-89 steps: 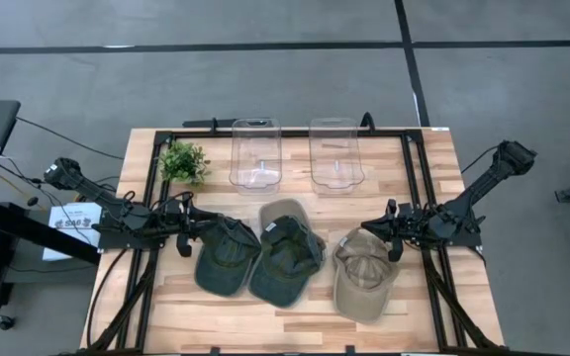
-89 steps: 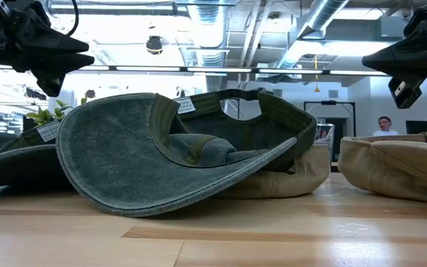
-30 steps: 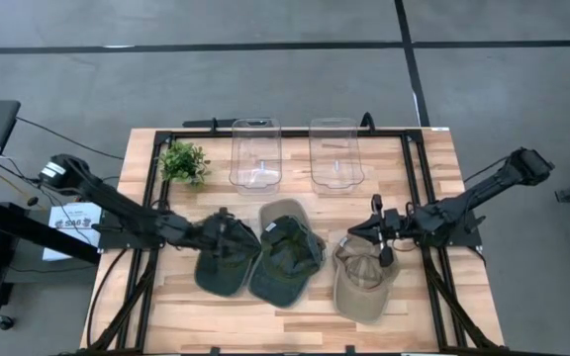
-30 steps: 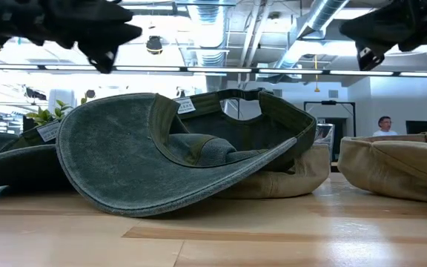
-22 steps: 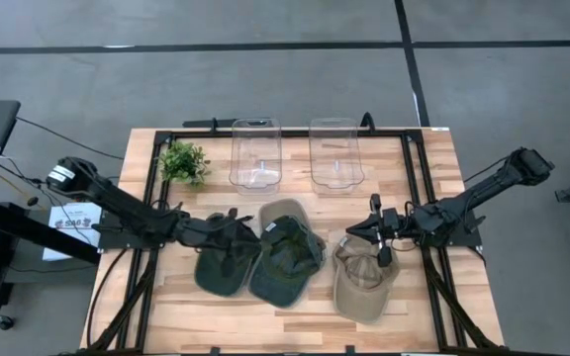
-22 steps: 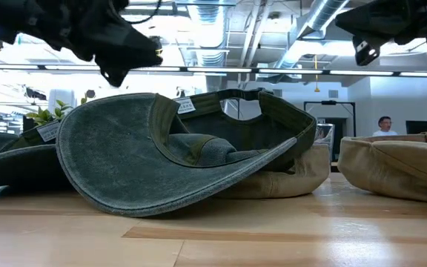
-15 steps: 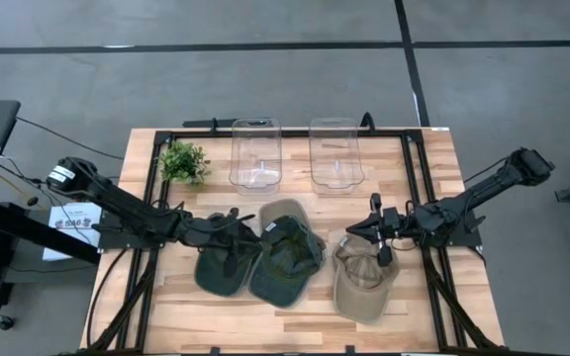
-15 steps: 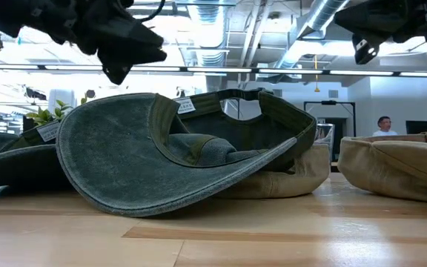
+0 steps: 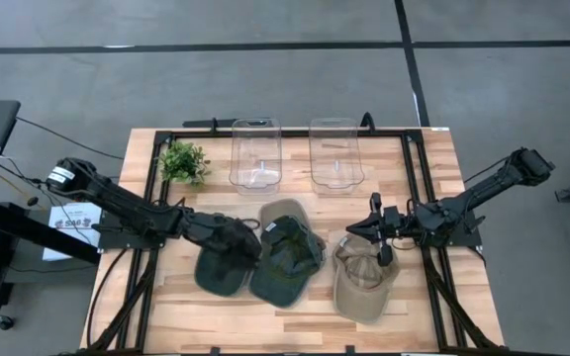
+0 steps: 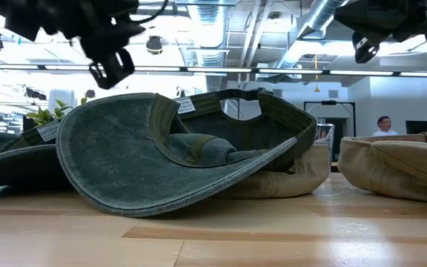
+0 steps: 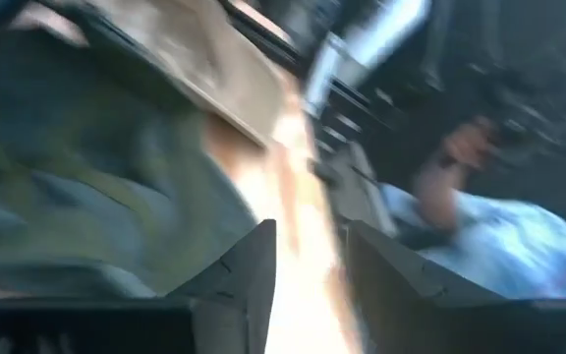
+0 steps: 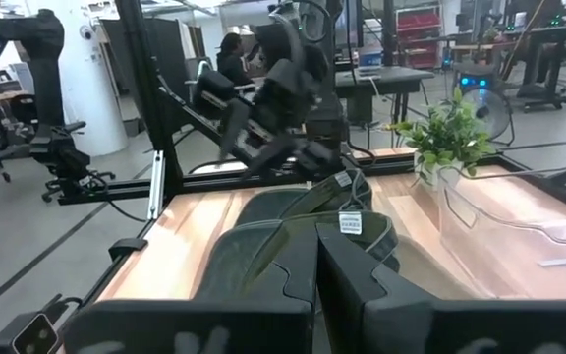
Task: Pick & Place hat
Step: Put the right black cap into the right transparent bin
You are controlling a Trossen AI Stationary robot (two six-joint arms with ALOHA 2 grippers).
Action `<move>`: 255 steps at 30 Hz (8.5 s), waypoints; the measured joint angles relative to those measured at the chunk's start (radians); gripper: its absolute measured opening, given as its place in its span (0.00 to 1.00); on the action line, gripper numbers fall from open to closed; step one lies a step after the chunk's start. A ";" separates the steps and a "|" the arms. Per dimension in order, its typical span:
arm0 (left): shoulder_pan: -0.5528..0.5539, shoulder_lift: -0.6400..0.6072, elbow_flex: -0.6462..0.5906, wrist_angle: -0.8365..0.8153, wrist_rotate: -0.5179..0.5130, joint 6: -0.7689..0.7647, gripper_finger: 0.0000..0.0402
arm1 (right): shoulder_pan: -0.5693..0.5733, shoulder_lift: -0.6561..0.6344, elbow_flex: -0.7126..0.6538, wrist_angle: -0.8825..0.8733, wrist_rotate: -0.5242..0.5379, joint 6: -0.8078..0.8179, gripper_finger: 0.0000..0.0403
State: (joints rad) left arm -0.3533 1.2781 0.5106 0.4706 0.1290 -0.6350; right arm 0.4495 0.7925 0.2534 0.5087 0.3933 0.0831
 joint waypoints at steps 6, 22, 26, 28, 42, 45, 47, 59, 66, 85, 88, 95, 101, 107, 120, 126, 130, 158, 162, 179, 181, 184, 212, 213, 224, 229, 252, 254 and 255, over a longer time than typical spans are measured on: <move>-0.079 0.000 0.000 -0.009 -0.087 -0.051 0.37 | -0.014 0.000 0.000 0.000 0.001 -0.003 0.00; -0.136 0.000 -0.001 -0.262 -0.392 -0.331 0.34 | -0.014 0.000 0.000 -0.011 0.001 -0.013 0.00; -0.136 0.000 -0.001 -0.262 -0.391 -0.339 0.34 | -0.014 0.000 0.000 -0.012 0.001 -0.013 0.00; -0.136 0.000 -0.001 -0.263 -0.391 -0.341 0.34 | -0.014 0.000 0.000 -0.012 0.001 -0.013 0.00; -0.131 0.131 0.000 -0.250 -0.357 -0.394 0.34 | -0.014 0.000 0.000 -0.015 0.001 -0.005 0.00; -0.131 0.115 0.000 -0.244 -0.338 -0.391 0.34 | -0.014 0.000 0.000 -0.022 0.001 -0.005 0.00; -0.133 0.093 0.000 -0.242 -0.331 -0.378 0.34 | -0.014 0.000 0.000 -0.029 0.001 -0.005 0.00; -0.112 0.081 0.001 -0.245 -0.341 -0.345 0.34 | -0.014 0.000 0.000 -0.037 0.001 -0.004 0.00; -0.112 0.088 0.001 -0.229 -0.341 -0.349 0.34 | -0.014 0.000 0.000 -0.037 0.001 -0.004 0.00; -0.109 0.088 0.001 -0.182 -0.345 -0.350 0.34 | -0.014 0.000 0.000 -0.037 0.001 -0.004 0.00; -0.109 0.088 0.001 -0.182 -0.352 -0.350 0.34 | -0.014 0.000 0.000 -0.037 0.000 -0.004 0.00; -0.109 0.141 0.001 -0.176 -0.360 -0.373 0.34 | -0.014 0.000 0.000 -0.037 0.001 -0.004 0.00; -0.109 0.207 0.001 -0.109 -0.335 -0.391 0.34 | -0.014 0.000 0.000 -0.037 0.001 -0.004 0.00; -0.109 0.236 0.001 -0.100 -0.331 -0.400 0.34 | -0.014 0.000 0.000 -0.037 0.000 -0.004 0.00; -0.109 0.234 0.001 -0.027 -0.364 -0.328 0.07 | -0.014 0.000 0.000 -0.037 0.001 -0.004 0.00; -0.111 0.233 0.001 0.055 -0.361 -0.282 0.04 | -0.014 0.000 0.000 -0.037 0.000 -0.004 0.00; -0.112 0.233 0.001 0.092 -0.361 -0.260 0.03 | -0.014 0.000 0.000 -0.037 0.000 -0.004 0.00; 0.058 0.050 0.046 0.136 -0.655 0.279 0.03 | -0.038 0.000 -0.001 0.547 0.549 -0.483 0.00; 0.062 0.153 0.141 0.138 -0.604 0.306 0.03 | -0.109 0.027 0.026 0.564 0.552 -0.517 0.00; 0.051 0.313 0.255 0.120 -0.593 0.305 0.03 | -0.193 0.479 0.278 0.581 0.462 -0.539 0.00; 0.048 0.313 0.255 0.117 -0.598 0.305 0.04 | -0.178 0.552 0.310 0.579 0.469 -0.567 0.00; 0.043 0.313 0.255 0.114 -0.597 0.305 0.03 | -0.156 0.642 0.344 0.577 0.493 -0.610 0.00; -0.028 0.248 0.253 0.036 -0.626 0.317 0.04 | -0.103 0.594 0.377 0.580 0.777 -0.901 0.00; -0.027 0.248 0.253 0.036 -0.626 0.317 0.04 | -0.103 0.594 0.377 0.579 0.773 -0.891 0.00; -0.027 0.248 0.253 0.034 -0.629 0.317 0.04 | -0.103 0.560 0.409 0.567 0.768 -0.894 0.19; -0.027 0.248 0.253 0.031 -0.630 0.316 0.04 | -0.089 0.554 0.413 0.565 0.758 -0.899 0.34; -0.027 0.248 0.253 0.026 -0.631 0.315 0.04 | -0.077 0.471 0.413 0.530 0.742 -0.852 0.59; -0.027 0.248 0.253 0.027 -0.631 0.312 0.04 | -0.081 0.471 0.413 0.530 0.698 -0.821 0.61; -0.027 0.248 0.253 0.027 -0.635 0.312 0.04 | -0.084 0.471 0.413 0.531 0.665 -0.800 0.62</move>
State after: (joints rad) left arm -0.3798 1.5261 0.7635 0.4972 -0.5061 -0.3229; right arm 0.3654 1.2633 0.6666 1.0393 1.0580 -0.7164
